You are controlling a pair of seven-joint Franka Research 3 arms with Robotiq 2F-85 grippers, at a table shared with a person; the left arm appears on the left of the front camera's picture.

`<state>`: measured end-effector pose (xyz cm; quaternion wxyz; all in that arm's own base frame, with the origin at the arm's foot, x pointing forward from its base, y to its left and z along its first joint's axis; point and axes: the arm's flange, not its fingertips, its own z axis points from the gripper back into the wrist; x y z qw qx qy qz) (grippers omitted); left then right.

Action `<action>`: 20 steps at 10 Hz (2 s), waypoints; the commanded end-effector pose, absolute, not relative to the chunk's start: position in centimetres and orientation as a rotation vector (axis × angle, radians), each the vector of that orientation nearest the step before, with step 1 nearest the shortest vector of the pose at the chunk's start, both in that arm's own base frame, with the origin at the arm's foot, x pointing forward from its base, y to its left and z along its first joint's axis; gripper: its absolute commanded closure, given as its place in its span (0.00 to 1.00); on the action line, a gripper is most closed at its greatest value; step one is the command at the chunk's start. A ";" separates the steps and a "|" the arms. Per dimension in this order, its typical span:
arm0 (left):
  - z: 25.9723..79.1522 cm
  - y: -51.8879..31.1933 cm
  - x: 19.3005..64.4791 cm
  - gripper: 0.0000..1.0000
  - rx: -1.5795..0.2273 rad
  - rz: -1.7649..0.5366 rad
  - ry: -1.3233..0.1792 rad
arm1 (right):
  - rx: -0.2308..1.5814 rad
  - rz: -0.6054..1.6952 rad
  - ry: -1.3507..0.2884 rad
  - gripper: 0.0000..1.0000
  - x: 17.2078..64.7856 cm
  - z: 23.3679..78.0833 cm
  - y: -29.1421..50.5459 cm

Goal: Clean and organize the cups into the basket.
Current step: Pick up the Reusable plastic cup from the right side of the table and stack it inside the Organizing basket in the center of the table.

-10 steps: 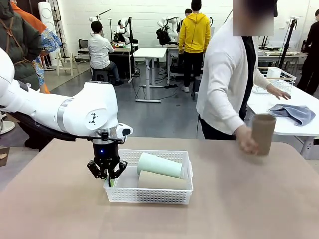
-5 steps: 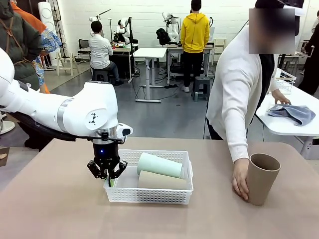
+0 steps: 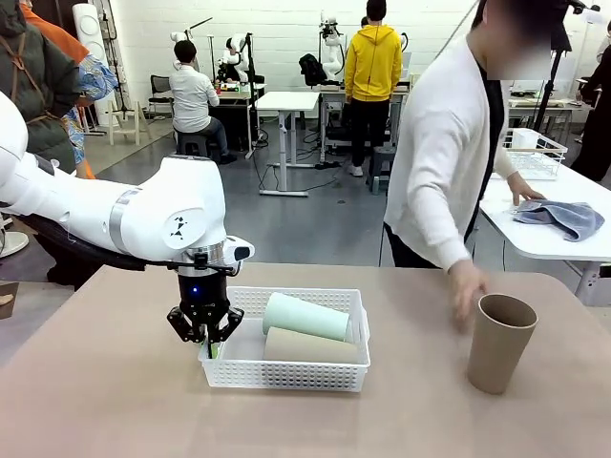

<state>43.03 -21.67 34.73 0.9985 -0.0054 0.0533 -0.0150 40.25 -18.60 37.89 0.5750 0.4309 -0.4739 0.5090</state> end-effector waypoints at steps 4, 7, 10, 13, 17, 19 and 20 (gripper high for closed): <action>34.9 -21.8 43.0 1.00 -0.010 -0.033 0.102 | 1.013 1.212 -1.108 0.00 40.0 37.9 -18.6; 34.9 -21.8 43.0 1.00 -0.010 -0.033 0.102 | 0.989 1.187 -1.064 0.00 39.9 33.4 -18.4; 34.9 -21.8 43.0 1.00 -0.010 -0.033 0.102 | 1.033 1.166 -0.984 0.00 41.1 28.5 -16.9; 34.9 -21.8 43.0 1.00 -0.010 -0.033 0.102 | 1.028 1.158 -0.927 0.00 42.2 25.9 -14.9; 34.9 -21.8 43.0 1.00 -0.010 -0.033 0.102 | 1.036 1.151 -0.926 0.00 41.7 25.9 -15.5; 34.9 -21.8 43.0 1.00 -0.010 -0.033 0.102 | 1.036 1.151 -0.926 0.00 41.7 25.9 -15.5; 34.9 -21.8 43.0 1.00 -0.010 -0.033 0.102 | 1.036 1.149 -0.920 0.00 41.8 25.6 -15.4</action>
